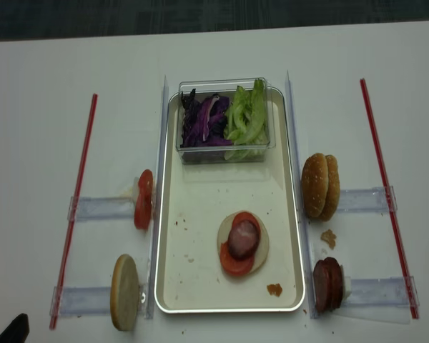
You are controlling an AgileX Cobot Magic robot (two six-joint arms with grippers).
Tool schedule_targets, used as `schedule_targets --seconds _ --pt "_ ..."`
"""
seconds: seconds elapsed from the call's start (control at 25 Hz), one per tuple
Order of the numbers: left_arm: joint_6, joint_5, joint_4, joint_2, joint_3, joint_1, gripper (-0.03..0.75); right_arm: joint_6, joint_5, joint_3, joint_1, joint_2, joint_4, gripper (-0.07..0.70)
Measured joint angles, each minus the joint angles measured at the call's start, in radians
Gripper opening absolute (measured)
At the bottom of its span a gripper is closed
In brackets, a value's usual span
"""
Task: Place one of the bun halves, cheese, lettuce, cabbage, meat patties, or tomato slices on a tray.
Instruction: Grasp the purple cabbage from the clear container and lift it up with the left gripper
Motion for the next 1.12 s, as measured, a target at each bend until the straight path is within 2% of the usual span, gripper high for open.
schedule_targets --seconds 0.36,0.52,0.88,1.12 --pt "0.0 0.0 0.0 0.0 0.0 0.0 0.308 -0.002 0.0 0.0 0.0 0.0 0.0 0.389" --pt "0.0 0.0 0.0 0.024 0.0 0.0 0.342 -0.002 0.0 0.0 0.0 0.0 0.0 0.353" --pt "-0.072 -0.017 0.0 0.346 -0.093 0.0 0.368 -0.002 0.0 0.0 0.0 0.0 0.002 0.298" --pt "-0.127 -0.023 0.0 0.634 -0.258 0.0 0.377 -0.002 0.0 0.0 0.0 0.0 0.002 0.285"
